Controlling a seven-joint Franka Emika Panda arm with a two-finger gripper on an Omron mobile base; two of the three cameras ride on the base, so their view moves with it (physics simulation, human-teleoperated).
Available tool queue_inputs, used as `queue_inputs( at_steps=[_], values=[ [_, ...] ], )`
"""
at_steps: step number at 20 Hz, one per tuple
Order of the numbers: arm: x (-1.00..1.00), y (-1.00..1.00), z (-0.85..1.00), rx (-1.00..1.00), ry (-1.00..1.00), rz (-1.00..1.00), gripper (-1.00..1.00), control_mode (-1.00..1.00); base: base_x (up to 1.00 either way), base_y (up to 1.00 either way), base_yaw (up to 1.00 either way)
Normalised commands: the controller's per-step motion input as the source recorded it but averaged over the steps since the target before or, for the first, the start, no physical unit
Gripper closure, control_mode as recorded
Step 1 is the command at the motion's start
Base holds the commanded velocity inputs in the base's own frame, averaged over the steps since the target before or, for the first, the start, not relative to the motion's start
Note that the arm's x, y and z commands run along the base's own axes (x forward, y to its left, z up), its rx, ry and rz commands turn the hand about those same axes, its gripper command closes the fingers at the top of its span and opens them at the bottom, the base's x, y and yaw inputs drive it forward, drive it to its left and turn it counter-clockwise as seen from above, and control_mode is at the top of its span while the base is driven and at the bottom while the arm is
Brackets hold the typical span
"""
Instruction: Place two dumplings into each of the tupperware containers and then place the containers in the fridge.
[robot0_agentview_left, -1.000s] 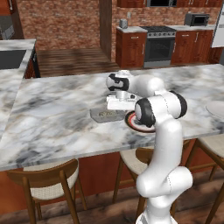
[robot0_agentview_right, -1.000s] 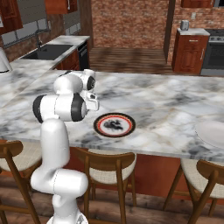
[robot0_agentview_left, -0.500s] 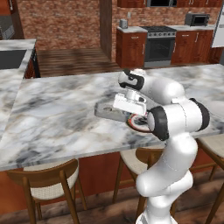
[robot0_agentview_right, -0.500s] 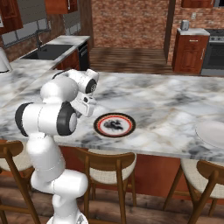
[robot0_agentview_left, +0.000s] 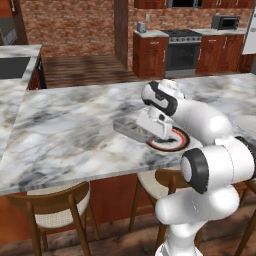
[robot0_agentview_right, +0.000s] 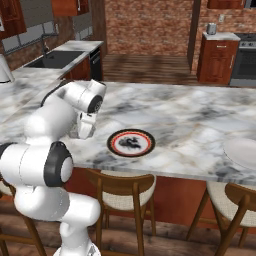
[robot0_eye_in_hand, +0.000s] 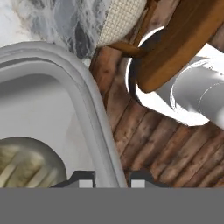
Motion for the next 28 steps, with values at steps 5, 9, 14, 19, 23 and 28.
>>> queue_inputs(
  at_steps=[5, 9, 14, 19, 23, 28],
  values=[
    [-0.27, 0.08, 0.23, -0.2, 0.08, -0.48, 1.0, -1.0, 0.0, 0.0, 0.0],
    [-0.16, 0.25, 0.52, -0.21, 0.13, -0.37, 1.0, -1.0, 0.0, 0.0, 0.0],
    [-0.43, 0.28, 0.67, -0.11, 0.11, -0.15, 1.0, -1.0, 0.0, 0.0, 0.0],
    [-0.64, -0.03, 0.3, 0.0, 0.07, -0.01, 1.0, -1.0, 0.0, 0.0, 0.0],
    [-0.58, -0.29, 0.08, -0.01, 0.01, -0.04, 1.0, -1.0, 0.0, 0.0, 0.0],
    [-0.21, -0.29, 0.06, -0.04, 0.0, -0.09, 1.0, -1.0, 0.0, 0.0, 0.0]
  ],
)
